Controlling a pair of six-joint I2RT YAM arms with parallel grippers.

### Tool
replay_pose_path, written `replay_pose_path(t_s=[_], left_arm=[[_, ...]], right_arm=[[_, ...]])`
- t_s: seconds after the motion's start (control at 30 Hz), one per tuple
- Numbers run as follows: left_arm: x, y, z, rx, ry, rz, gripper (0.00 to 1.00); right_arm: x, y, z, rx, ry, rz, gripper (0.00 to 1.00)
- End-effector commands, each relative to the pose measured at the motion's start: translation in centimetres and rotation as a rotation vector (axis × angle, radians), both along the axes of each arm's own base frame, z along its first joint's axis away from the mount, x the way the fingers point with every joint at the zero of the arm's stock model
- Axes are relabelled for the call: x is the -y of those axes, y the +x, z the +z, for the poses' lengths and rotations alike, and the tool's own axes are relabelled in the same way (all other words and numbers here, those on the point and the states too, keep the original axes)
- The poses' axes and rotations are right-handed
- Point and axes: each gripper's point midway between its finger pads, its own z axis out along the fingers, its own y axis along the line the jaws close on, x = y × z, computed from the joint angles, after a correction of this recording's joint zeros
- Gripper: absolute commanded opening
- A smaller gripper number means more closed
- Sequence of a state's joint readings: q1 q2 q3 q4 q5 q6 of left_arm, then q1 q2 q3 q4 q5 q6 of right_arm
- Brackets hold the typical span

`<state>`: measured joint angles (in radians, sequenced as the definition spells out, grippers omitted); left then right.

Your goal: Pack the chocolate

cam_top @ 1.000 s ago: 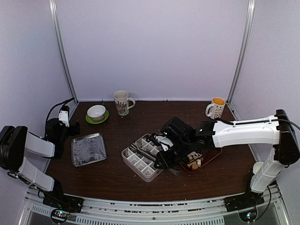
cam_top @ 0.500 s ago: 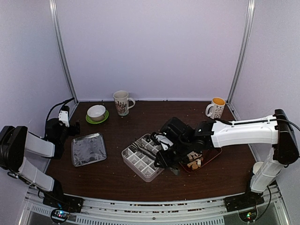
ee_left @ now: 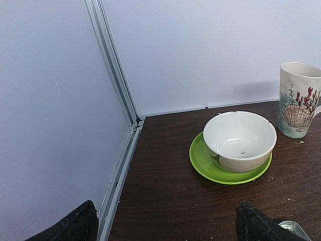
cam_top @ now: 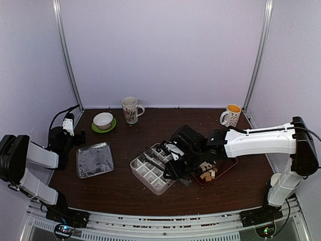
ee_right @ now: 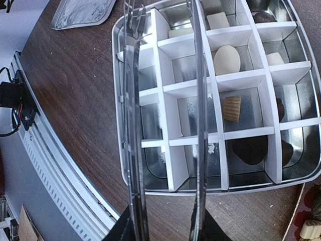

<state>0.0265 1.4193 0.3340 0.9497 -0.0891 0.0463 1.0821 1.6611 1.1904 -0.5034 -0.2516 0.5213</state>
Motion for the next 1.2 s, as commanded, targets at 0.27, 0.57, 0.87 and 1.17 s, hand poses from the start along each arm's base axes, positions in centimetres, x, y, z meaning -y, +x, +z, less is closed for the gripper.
replay_pose_path(t_s=[0.27, 0.57, 0.87, 1.17], left_arm=[[-0.3, 0.1, 1.2, 0.053, -0.002, 0.009, 0.98], [-0.3, 0.1, 1.2, 0.052, -0.002, 0.009, 0.98], [-0.3, 0.1, 1.2, 0.053, -0.002, 0.008, 0.98], [-0.3, 0.1, 1.2, 0.053, -0.002, 0.008, 0.98]], right_arm=[[0.5, 1.7, 6.7, 0.211, 0.133, -0.02, 0.32], [7.1, 1.8, 9.9, 0.359, 0.165, -0.171, 0.3], [14.7, -0.1, 7.3, 0.329, 0.034, -0.277, 0.28], [20.0, -1.2, 6.7, 0.316, -0.014, -0.403, 0.3]])
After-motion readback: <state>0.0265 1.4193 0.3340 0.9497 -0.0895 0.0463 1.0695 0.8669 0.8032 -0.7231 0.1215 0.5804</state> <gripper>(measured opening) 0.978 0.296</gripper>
